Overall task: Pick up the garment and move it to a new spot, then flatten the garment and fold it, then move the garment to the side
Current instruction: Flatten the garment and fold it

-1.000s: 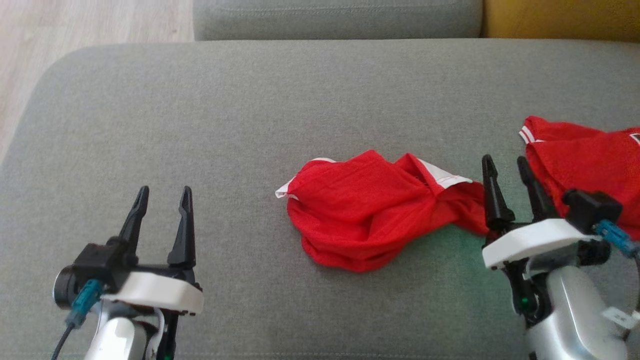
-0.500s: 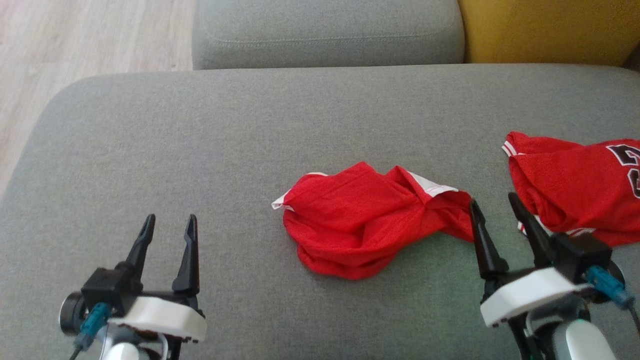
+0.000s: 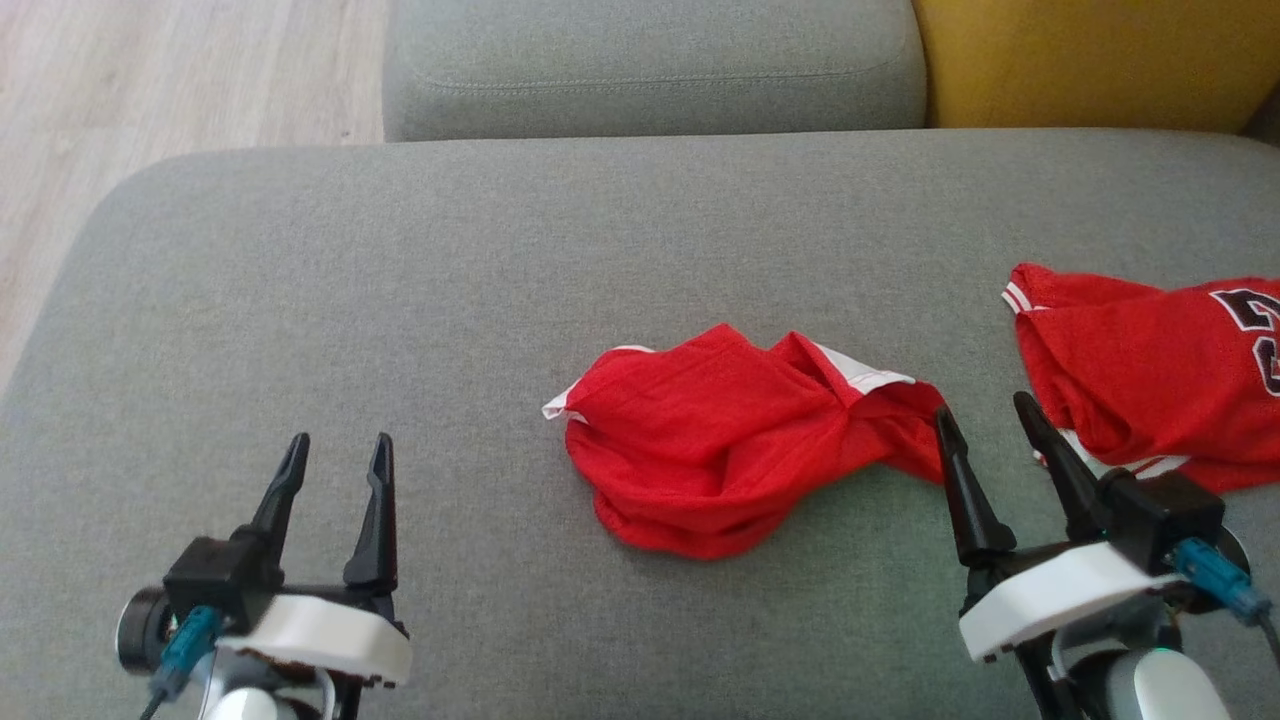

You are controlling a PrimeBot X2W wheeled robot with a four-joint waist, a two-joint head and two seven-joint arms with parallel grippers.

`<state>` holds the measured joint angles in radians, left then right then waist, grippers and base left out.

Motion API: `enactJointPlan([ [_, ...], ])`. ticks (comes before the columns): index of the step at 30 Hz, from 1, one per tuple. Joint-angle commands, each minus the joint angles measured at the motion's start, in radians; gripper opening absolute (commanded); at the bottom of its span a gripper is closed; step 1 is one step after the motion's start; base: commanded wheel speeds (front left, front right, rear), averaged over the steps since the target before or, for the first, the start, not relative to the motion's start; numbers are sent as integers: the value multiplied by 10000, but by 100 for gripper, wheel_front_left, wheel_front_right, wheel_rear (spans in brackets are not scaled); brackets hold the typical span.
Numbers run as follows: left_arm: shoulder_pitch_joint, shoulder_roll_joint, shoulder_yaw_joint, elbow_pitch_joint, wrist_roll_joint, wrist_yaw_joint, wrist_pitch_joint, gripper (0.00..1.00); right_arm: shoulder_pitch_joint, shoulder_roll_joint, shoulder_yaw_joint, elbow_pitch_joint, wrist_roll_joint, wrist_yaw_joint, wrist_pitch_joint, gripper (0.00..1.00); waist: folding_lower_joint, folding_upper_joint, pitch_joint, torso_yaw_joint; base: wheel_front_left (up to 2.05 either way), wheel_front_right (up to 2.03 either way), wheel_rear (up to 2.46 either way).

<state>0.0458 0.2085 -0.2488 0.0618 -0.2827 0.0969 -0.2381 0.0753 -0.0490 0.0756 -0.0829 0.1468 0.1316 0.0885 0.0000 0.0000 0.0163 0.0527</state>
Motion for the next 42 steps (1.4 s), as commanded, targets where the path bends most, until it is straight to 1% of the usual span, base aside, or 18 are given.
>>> enactJointPlan([
  [1,-395,189,316,-392,33,71,-30,100,-298,-23,232,-384,-1,-9,6,100,0,0,19,4,0,0,0],
  [10,-535,211,267,-427,6,89,-54,100,-457,-16,284,-333,-84,-9,27,100,0,0,158,78,0,0,0],
  [15,-780,155,151,-408,-6,10,-79,100,-1028,-79,725,106,-163,-9,313,100,0,0,393,342,0,0,0],
  [18,-976,77,77,-360,-10,-48,-109,100,-1723,-203,1443,696,-108,-9,519,100,0,0,678,569,0,0,0],
  [22,-1279,-26,2,-224,-2,-149,-157,100,-3009,-376,2737,1706,47,-9,710,100,0,0,1110,907,0,0,0],
  [28,-1680,-233,-109,64,43,-341,-213,100,-5008,-701,4715,3477,393,-9,1115,100,0,0,1522,1393,0,0,0],
  [31,-1794,-339,-95,180,58,-395,-226,100,-5764,-778,5554,4389,580,-9,1577,100,0,0,1620,1523,0,0,0],
  [34,-1885,-443,-44,210,93,-457,-232,100,-6401,-819,6122,5289,649,-9,2113,100,0,0,1695,1597,0,0,0],
  [37,-1911,-535,37,194,156,-521,-234,100,-6860,-760,6331,6052,708,-9,2489,100,0,0,1750,1624,0,0,0],
  [38,-1915,-562,63,190,179,-548,-234,100,-6968,-716,6350,6231,766,-9,2520,63,0,0,1765,1626,0,0,0],
  [40,-1923,-617,117,184,227,-604,-235,100,-7141,-616,6282,6433,887,-9,2337,0,0,0,1776,1625,0,0,0],
  [42,-1909,-662,186,174,277,-646,-235,100,-7195,-526,6140,6533,1018,-9,2103,0,0,0,1760,1590,0,0,0],
])
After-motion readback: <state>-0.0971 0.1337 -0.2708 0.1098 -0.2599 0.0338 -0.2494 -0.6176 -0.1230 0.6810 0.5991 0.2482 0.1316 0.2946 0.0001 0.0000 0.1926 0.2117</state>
